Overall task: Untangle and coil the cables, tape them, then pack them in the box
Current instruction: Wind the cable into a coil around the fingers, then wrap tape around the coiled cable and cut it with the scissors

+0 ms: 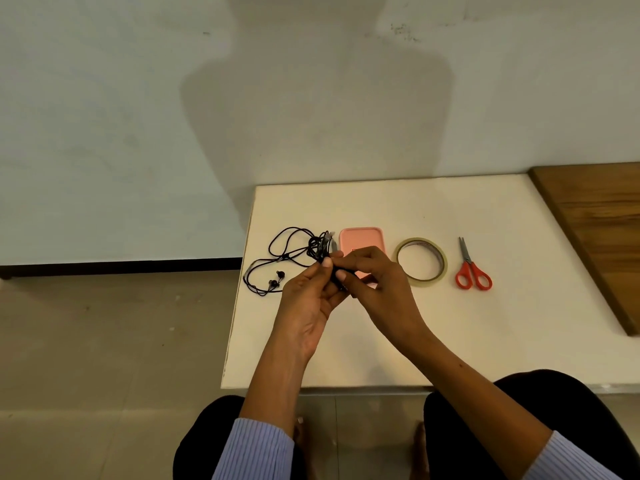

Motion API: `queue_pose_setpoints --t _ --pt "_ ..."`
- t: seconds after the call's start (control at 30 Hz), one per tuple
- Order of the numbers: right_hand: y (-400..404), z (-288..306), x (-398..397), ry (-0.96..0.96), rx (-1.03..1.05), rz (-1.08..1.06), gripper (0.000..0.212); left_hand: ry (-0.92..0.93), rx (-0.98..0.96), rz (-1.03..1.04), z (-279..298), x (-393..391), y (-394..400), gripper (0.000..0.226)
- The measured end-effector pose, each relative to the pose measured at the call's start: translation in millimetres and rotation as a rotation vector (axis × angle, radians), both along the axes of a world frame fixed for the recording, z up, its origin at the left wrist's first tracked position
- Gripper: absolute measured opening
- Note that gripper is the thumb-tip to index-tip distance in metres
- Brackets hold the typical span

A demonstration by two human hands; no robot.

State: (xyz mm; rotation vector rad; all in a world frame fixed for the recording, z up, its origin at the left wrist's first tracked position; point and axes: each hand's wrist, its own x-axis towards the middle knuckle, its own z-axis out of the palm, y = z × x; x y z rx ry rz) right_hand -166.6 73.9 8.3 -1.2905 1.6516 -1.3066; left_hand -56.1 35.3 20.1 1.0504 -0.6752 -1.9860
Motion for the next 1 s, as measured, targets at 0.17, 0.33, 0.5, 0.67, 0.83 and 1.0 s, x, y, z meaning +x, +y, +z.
queue_pose_setpoints --t 0.17,0.33,0.5,0.67,0.83,1.0 --pt "-0.3 -4.0 3.7 0.022 0.017 0.008 0.027 -0.267 -0.05 0.08 -1.5 -4.0 3.0 0.019" --pt "3.2 0.6 2.8 -0.139 0.003 -0.054 0.019 -0.359 -0.087 0.13 0.9 -6.0 -0.3 0.02" --pt "4.3 2.3 -3.4 0.052 0.017 -0.095 0.011 -0.43 -0.236 0.148 3.5 -1.1 -2.8 0.029" --pt "6.7 -1.6 -49.2 0.269 0.035 -0.258 0.01 -0.343 -0.24 0.015 11.2 -3.3 2.9 0.037" --pt "17.5 -20.1 -86.1 0.603 0.422 -0.221 0.032 -0.349 -0.249 -0.083 16.0 -10.3 12.3 0.023" --pt "25.1 -29.8 -75.4 0.922 0.515 -0.043 0.032 -0.372 -0.279 -0.166 23.3 -21.1 28.1 0.023"
